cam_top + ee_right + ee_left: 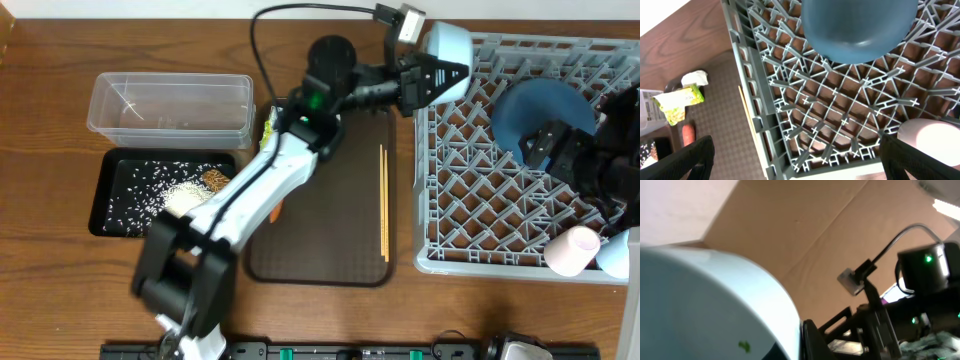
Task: Sort waste into correct bins and load items into the dishwasher rack
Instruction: 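Lift the light-blue bowl with left gripper toward the dish rack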
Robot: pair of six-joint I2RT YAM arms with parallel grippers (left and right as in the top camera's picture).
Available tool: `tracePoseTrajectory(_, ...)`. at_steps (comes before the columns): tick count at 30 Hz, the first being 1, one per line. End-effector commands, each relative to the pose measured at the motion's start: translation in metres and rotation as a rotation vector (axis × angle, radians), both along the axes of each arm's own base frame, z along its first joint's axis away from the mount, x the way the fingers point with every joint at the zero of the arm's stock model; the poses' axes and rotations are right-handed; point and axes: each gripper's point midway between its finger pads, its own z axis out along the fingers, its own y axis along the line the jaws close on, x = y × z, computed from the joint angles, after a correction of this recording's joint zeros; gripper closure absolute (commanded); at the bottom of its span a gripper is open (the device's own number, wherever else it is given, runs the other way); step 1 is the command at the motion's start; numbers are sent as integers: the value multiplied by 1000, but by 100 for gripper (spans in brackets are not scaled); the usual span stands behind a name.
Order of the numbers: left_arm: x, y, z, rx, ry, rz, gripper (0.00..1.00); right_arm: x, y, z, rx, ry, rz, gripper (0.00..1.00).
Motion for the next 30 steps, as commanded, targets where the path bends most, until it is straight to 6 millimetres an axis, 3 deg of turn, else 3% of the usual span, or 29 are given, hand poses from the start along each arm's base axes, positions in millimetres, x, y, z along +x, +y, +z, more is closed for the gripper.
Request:
tracePoseTrajectory(1,8,-19,-49,-15,264,-93,94,-2,-1,0,8,8,-20,3)
tracePoseTrajectory(7,2,-48,-107,-58,405,-189,94,-3,-1,-1,9,13,-19,3)
tracePoseTrajectory(10,-16,-65,-135,-66,447,-257,94,-4,-1,-2,10,17,-19,3)
tracePoseTrajectory(15,-30,-78,-149,-61,448,-290,94,-4,-1,-2,10,19,-19,3)
tracePoseTrajectory(19,-27,-77,-155,-45,454,-278,93,-5,-1,-2,10,22,-18,3)
tracePoseTrajectory(21,-18,-72,-161,-30,485,-257,87,-5,-1,-2,9,23,-17,3)
tracePoseTrajectory(23,-8,-66,-169,-8,522,-237,70,-6,0,-3,10,26,-17,3)
tracePoseTrajectory(26,2,-54,-174,7,541,-227,58,-6,0,-3,11,29,-17,3)
tracePoseTrajectory(30,13,-40,-175,11,538,-220,51,-6,0,-3,11,28,-16,3)
